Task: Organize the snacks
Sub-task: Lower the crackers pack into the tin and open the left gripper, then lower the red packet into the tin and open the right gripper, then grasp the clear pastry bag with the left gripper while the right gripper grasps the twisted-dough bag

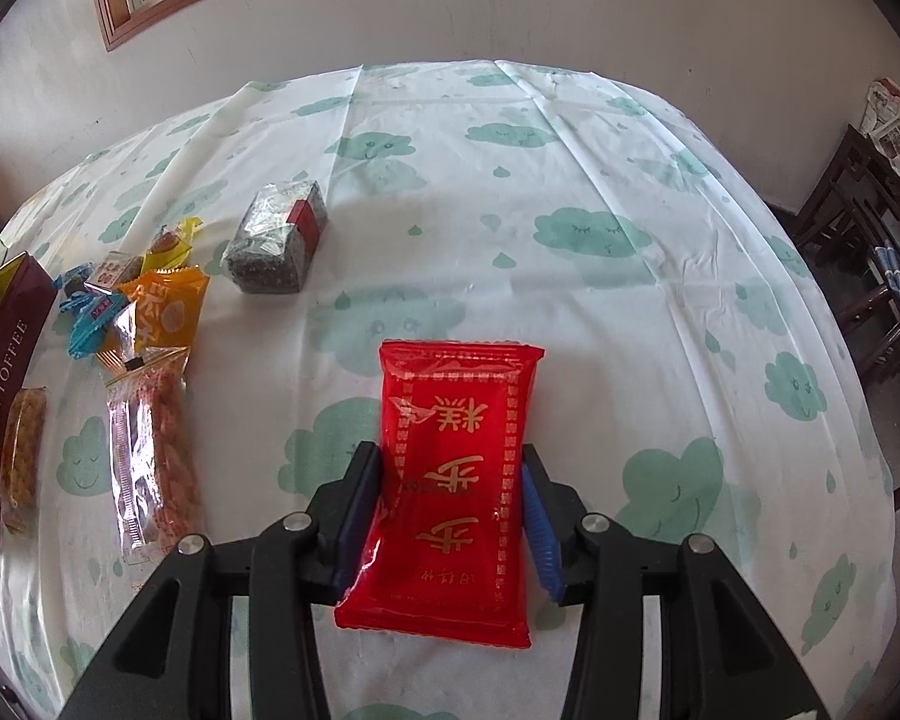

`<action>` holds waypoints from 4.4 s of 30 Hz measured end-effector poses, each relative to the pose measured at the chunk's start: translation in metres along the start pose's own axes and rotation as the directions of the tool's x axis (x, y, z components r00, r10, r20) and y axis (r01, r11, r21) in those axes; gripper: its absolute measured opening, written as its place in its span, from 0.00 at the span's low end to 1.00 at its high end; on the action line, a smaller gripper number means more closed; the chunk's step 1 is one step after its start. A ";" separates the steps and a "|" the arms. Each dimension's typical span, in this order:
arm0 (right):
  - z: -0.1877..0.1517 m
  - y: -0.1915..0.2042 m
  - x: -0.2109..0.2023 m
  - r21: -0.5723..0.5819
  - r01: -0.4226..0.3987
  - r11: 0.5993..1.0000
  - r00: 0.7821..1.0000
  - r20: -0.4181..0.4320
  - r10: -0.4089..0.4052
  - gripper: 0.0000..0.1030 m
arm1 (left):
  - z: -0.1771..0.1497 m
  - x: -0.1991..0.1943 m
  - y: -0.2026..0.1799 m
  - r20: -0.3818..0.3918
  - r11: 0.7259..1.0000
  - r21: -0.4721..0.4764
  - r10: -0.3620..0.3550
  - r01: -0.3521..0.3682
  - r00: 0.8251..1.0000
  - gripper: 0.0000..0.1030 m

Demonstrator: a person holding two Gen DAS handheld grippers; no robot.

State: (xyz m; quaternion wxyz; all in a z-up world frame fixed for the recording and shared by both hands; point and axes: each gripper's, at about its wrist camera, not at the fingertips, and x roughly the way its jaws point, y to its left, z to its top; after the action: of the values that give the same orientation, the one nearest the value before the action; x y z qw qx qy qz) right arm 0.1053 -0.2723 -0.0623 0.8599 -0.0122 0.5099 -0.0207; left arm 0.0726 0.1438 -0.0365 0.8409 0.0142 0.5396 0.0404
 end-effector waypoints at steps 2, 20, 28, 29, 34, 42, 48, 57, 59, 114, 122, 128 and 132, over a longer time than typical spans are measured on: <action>0.001 0.001 0.001 0.000 0.004 1.000 1.000 -0.006 -0.004 0.46 | -0.005 0.004 0.007 -0.007 1.000 -0.002 0.001 -0.001 1.000 0.44; 0.005 0.004 0.004 0.012 0.030 0.999 0.999 -0.035 -0.030 0.44 | -0.023 0.017 0.024 -0.053 1.000 0.002 0.005 -0.005 0.999 0.44; 0.002 0.007 -0.006 0.036 0.056 0.998 0.998 0.002 -0.056 0.42 | -0.025 0.019 0.019 -0.052 1.000 0.007 0.003 -0.003 0.999 0.47; 0.001 0.008 -0.009 0.041 0.060 0.997 0.998 0.012 -0.061 0.42 | -0.025 0.018 0.019 -0.051 1.000 0.008 0.002 -0.002 0.999 0.47; 0.004 0.016 -0.030 0.051 0.075 0.996 0.994 0.073 -0.079 0.42 | -0.024 0.009 0.021 -0.013 1.000 -0.008 -0.029 0.028 1.000 0.52; 0.016 0.071 -0.076 -0.009 -0.023 1.000 0.985 0.173 0.024 0.42 | -0.024 -0.030 0.027 0.138 0.994 -0.066 -0.079 0.089 0.987 0.70; 0.015 0.151 -0.097 -0.122 -0.155 0.980 0.965 0.192 0.176 0.42 | -0.023 -0.044 0.052 0.165 0.988 -0.134 -0.047 0.070 0.985 0.78; 0.003 0.269 -0.104 -0.257 -0.316 0.913 0.929 0.113 0.353 0.42 | -0.041 -0.050 0.102 0.151 0.965 -0.260 0.082 -0.041 0.985 0.79; 0.001 0.288 -0.103 -0.278 -0.334 0.900 0.924 0.090 0.371 0.42 | -0.045 -0.049 0.111 0.147 0.959 -0.279 0.086 -0.042 0.985 0.79; -0.003 0.157 -0.066 -0.230 -0.136 0.963 0.976 0.138 0.171 0.54 | -0.038 -0.067 0.017 0.159 0.987 -0.140 -0.052 0.075 0.986 0.79; -0.009 0.104 -0.040 -0.208 -0.102 0.973 0.986 0.108 0.126 0.58 | -0.029 -0.068 -0.049 0.138 0.990 -0.040 -0.127 0.133 0.982 0.79; -0.016 0.106 -0.022 -0.245 -0.134 0.960 0.985 0.072 0.156 0.58 | -0.021 -0.064 -0.082 0.120 0.990 0.002 -0.143 0.144 0.982 0.76; -0.018 0.110 -0.017 -0.261 -0.140 0.955 0.982 0.085 0.168 0.58 | -0.017 -0.059 -0.096 0.106 0.989 0.014 -0.151 0.150 0.983 0.70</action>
State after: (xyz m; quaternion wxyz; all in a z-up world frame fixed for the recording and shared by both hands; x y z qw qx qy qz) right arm 0.0842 -0.1614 -0.0604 0.8762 -0.0832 0.4611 0.1124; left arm 0.0376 0.0430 0.0031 0.8691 -0.0221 0.4934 -0.0255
